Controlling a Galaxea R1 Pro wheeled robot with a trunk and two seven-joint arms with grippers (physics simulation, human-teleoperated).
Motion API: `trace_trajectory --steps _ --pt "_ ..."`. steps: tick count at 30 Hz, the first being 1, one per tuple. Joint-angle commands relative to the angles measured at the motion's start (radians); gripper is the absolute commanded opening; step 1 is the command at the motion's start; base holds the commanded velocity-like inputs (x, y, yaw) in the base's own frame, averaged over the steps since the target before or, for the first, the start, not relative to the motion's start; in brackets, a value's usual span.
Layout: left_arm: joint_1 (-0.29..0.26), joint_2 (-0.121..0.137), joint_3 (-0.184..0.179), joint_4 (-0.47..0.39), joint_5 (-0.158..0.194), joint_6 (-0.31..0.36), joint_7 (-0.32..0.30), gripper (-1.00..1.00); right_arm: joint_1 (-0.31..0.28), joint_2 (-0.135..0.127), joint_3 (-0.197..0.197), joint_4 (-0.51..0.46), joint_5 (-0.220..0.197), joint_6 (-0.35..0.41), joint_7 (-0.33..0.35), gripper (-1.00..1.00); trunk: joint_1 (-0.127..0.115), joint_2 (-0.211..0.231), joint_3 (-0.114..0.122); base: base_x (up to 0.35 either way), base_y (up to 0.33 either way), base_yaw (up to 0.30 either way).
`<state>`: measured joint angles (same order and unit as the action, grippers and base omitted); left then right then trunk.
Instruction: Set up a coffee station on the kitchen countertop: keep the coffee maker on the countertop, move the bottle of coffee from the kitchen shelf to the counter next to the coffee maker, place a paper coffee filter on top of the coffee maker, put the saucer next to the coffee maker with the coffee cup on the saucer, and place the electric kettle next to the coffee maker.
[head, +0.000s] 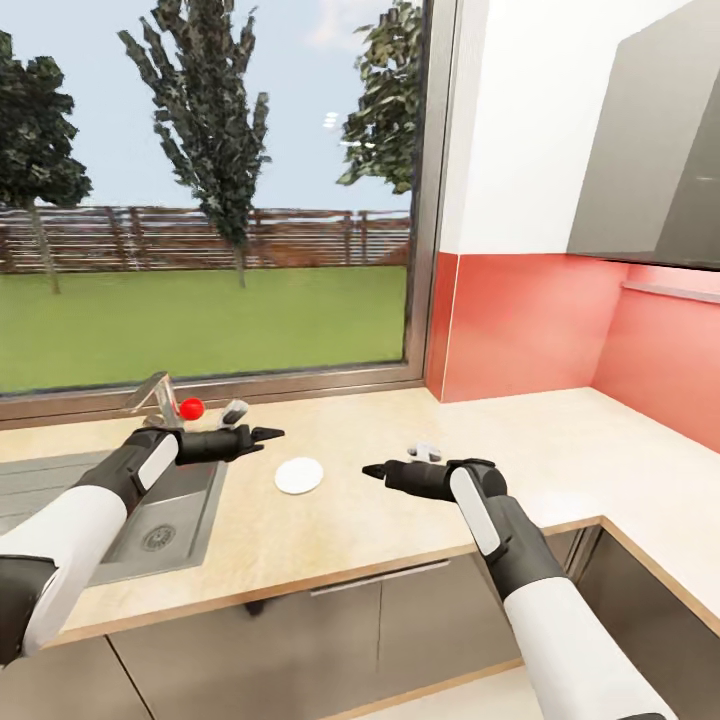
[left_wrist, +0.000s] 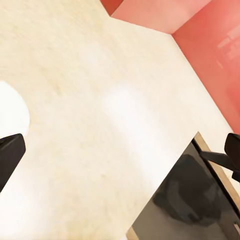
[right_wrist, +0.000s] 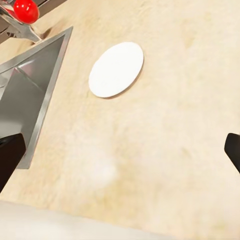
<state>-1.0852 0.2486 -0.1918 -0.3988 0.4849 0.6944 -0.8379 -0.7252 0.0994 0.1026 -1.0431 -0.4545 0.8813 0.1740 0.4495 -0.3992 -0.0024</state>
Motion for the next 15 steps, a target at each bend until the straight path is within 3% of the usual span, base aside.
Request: trace_trajectory --steps 1,7,15 --pt "0.001 0.001 -0.005 0.0 0.007 0.006 0.0 1.0 0.0 0.001 0.0 0.004 0.008 0.003 0.008 1.0 0.001 -0.001 0.0 0.099 0.0 0.0" --pt "0.015 0.0 -0.005 0.0 0.007 0.005 0.002 1.0 0.0 0.009 0.008 0.033 0.007 0.003 0.01 1.0 0.001 -0.001 0.0 0.263 0.0 0.0" --pt "0.023 0.001 -0.005 0.0 0.007 0.004 0.002 1.0 0.0 0.034 0.066 0.041 0.007 0.002 0.035 1.0 0.001 -0.001 0.0 0.239 0.0 0.0"
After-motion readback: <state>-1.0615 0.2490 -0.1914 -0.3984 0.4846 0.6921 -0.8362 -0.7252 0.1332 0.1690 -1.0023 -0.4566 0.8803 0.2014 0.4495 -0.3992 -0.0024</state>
